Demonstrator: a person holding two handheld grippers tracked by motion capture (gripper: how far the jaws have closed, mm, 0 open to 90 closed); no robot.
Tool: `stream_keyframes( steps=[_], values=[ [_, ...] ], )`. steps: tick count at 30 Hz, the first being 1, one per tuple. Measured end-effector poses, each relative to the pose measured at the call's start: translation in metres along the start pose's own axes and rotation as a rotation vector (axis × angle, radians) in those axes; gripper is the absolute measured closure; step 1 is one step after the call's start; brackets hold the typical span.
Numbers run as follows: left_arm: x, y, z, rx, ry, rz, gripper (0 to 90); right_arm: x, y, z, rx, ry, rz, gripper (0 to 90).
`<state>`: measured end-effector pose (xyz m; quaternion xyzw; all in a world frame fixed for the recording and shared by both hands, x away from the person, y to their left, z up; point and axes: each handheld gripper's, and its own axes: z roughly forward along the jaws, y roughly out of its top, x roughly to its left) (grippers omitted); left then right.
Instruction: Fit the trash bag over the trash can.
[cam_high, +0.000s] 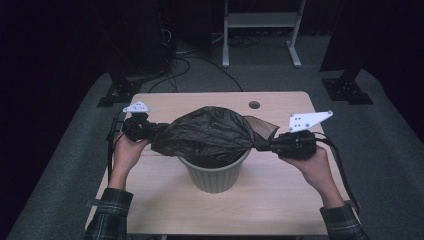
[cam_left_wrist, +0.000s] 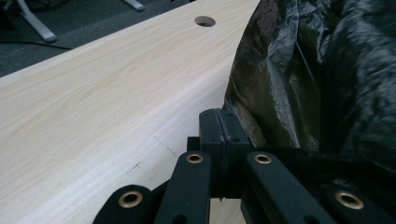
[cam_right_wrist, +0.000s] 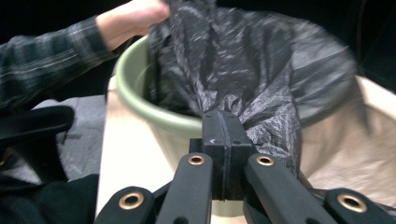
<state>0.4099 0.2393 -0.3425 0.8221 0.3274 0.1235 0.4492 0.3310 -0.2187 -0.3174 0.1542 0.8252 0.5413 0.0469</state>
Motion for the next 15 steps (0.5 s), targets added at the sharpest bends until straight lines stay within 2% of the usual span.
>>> stream_keyframes(
  steps=[8,13,15],
  values=[
    [0.001,-0.011,0.005,0.015,-0.008,-0.020,90.0,0.023,-0.022,0.018,0.051,0.077,-0.002,89.9],
    [0.002,-0.015,0.010,0.025,-0.013,-0.025,90.0,0.034,-0.033,0.037,0.141,0.093,-0.020,89.9],
    [0.002,-0.017,0.011,0.029,-0.015,-0.026,90.0,0.033,-0.041,0.046,0.172,0.102,-0.007,89.9]
  ],
)
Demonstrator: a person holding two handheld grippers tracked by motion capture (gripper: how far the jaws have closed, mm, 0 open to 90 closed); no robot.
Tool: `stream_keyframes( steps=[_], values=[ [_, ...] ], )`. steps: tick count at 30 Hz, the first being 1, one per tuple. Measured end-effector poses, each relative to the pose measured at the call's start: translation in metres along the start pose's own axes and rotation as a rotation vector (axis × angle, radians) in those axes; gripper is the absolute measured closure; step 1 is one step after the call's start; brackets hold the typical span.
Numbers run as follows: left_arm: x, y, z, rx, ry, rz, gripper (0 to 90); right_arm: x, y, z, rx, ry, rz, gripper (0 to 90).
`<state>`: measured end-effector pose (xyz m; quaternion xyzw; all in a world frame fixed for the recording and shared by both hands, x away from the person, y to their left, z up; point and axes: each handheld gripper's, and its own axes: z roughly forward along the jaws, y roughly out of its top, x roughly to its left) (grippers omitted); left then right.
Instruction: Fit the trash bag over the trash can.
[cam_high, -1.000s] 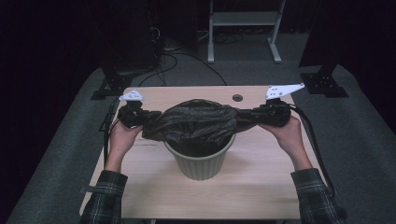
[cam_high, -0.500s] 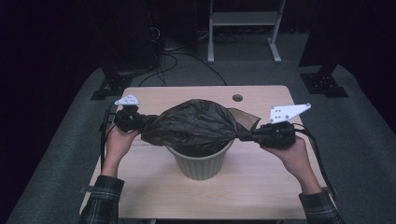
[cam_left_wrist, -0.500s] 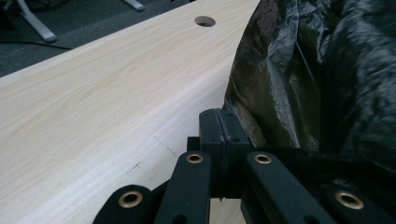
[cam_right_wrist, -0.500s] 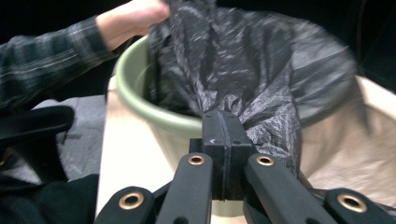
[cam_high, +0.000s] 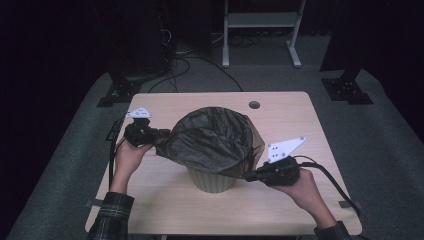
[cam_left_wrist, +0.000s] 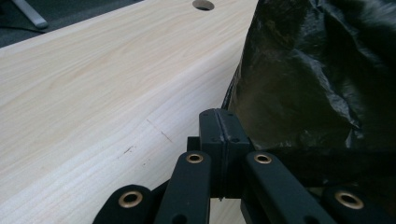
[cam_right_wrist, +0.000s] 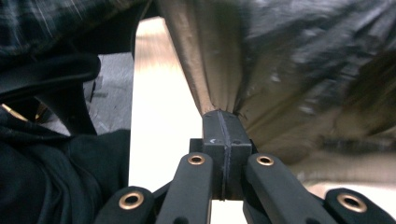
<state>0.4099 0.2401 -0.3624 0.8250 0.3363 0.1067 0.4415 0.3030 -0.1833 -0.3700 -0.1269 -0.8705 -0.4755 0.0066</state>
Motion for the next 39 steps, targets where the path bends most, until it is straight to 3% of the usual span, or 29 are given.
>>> stream_keyframes(
  steps=[8,11,15,19,20,22,24,31,34,39],
  values=[
    [0.004,-0.005,0.003,0.000,-0.001,-0.017,90.0,-0.021,-0.041,0.035,0.119,-0.009,0.093,90.0],
    [0.004,-0.005,0.003,-0.002,-0.001,-0.018,90.0,-0.026,-0.049,0.040,0.145,-0.020,0.110,90.0],
    [0.004,-0.005,0.004,-0.002,0.000,-0.019,90.0,-0.030,-0.059,0.049,0.226,-0.052,0.116,90.0],
    [0.004,-0.005,0.003,0.000,0.003,-0.014,90.0,-0.031,-0.063,0.050,0.226,-0.053,0.124,89.9],
    [0.004,-0.005,0.003,0.001,0.004,-0.016,90.0,-0.031,-0.063,0.048,0.221,-0.057,0.119,89.7],
    [0.004,-0.005,0.003,0.001,0.005,-0.015,90.0,-0.028,-0.059,0.041,0.194,-0.074,0.116,75.5],
    [0.004,-0.005,0.002,0.000,0.006,-0.013,90.0,-0.025,-0.053,0.031,0.153,-0.080,0.108,70.3],
    [0.004,-0.005,0.001,-0.003,0.005,-0.015,90.0,-0.006,-0.023,-0.019,-0.011,-0.107,0.059,66.3],
    [0.004,-0.005,0.001,-0.006,0.005,-0.018,90.0,0.005,-0.002,-0.035,-0.093,-0.090,0.032,63.0],
    [0.003,-0.004,0.001,-0.007,0.003,-0.016,90.0,0.012,0.035,-0.041,-0.161,-0.081,0.007,56.7]
  ],
)
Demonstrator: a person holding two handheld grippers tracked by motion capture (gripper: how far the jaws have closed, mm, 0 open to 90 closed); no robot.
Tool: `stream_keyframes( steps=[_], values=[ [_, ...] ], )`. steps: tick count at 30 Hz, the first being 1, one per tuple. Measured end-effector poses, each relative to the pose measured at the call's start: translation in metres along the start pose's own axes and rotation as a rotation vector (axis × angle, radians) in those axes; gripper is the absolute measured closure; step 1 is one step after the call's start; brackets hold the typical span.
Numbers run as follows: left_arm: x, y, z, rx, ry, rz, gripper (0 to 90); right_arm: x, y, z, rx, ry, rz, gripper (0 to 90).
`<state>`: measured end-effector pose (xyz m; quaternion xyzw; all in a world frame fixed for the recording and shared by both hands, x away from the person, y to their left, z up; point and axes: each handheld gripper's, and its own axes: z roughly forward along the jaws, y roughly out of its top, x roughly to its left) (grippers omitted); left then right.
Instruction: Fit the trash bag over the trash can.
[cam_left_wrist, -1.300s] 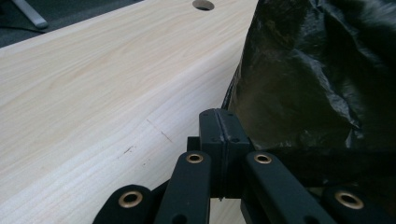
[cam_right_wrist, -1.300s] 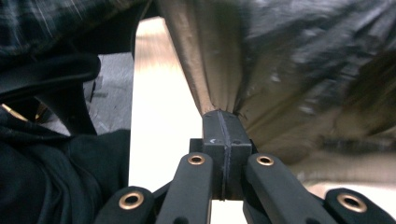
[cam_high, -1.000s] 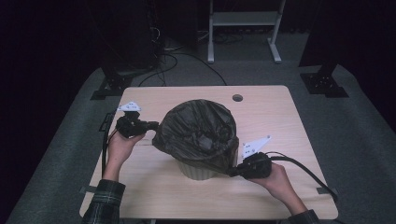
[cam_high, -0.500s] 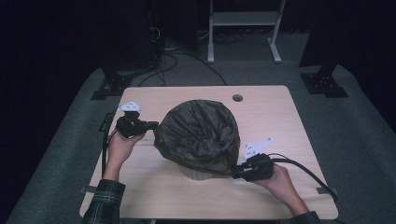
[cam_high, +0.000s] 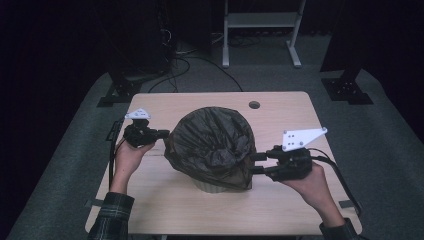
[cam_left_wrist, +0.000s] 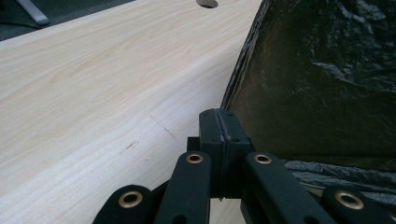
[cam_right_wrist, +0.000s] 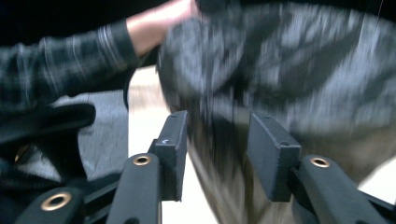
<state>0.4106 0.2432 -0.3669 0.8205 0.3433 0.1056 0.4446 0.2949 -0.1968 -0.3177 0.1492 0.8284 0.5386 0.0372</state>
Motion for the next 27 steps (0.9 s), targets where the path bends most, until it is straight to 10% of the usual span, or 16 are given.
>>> stream_keyframes(
  steps=[14,21,27],
  values=[
    [0.001,0.000,-0.001,-0.002,-0.002,0.001,90.0,-0.016,0.051,0.050,0.009,0.056,0.015,49.0],
    [0.000,0.003,-0.003,0.000,-0.001,0.007,90.0,-0.002,0.049,0.071,0.059,0.088,-0.045,88.0],
    [-0.001,0.004,-0.002,0.001,-0.002,0.011,90.0,0.016,0.047,0.070,0.034,0.133,-0.093,89.6]
  ],
)
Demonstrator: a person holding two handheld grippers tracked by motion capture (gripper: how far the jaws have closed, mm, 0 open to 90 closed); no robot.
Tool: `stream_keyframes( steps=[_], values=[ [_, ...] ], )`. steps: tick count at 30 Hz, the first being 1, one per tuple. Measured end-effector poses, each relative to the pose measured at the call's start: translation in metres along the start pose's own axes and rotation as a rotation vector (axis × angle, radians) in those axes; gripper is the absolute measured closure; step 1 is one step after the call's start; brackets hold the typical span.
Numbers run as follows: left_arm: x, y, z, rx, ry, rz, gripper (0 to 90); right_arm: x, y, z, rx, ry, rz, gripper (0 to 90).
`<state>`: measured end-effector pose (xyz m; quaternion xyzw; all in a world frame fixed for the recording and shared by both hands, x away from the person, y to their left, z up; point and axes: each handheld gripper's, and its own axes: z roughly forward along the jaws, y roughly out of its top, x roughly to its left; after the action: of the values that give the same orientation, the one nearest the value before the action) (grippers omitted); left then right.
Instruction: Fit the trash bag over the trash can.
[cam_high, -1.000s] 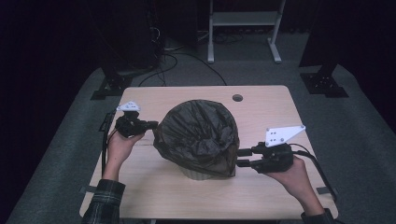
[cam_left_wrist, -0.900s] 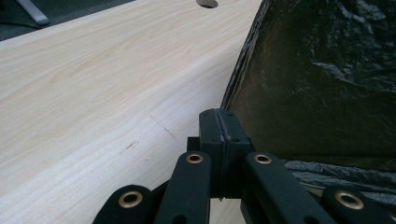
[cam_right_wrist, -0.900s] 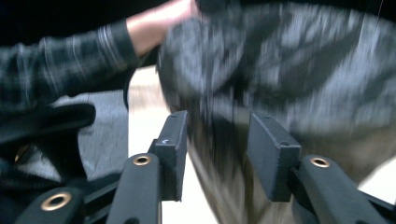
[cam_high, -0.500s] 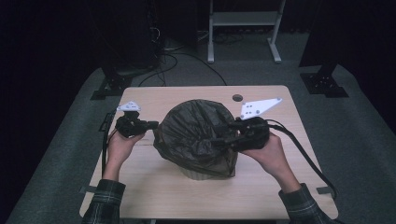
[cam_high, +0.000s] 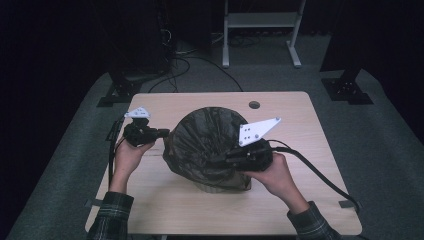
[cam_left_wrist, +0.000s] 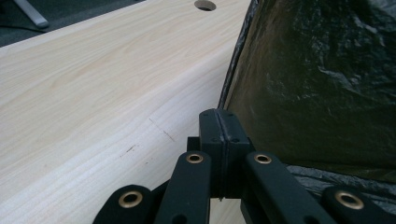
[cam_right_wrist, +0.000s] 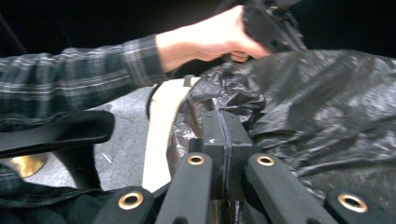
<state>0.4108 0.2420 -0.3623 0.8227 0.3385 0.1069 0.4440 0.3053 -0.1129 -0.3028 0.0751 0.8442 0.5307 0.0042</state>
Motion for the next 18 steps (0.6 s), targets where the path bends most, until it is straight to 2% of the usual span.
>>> stream_keyframes(
  steps=[4,8,11,18],
  values=[
    [0.000,-0.001,0.003,0.003,-0.003,-0.003,90.0,0.014,-0.003,0.003,0.000,0.037,-0.028,89.7],
    [0.001,-0.004,0.008,0.019,-0.002,-0.007,90.0,0.030,-0.011,0.013,0.037,0.056,-0.065,89.7],
    [0.002,-0.006,0.013,0.035,0.000,-0.009,90.0,0.037,-0.017,0.019,0.063,0.064,-0.074,89.7],
    [0.004,-0.012,0.020,0.044,-0.002,-0.018,90.0,0.030,-0.044,0.018,0.051,0.058,-0.035,89.8]
  ],
)
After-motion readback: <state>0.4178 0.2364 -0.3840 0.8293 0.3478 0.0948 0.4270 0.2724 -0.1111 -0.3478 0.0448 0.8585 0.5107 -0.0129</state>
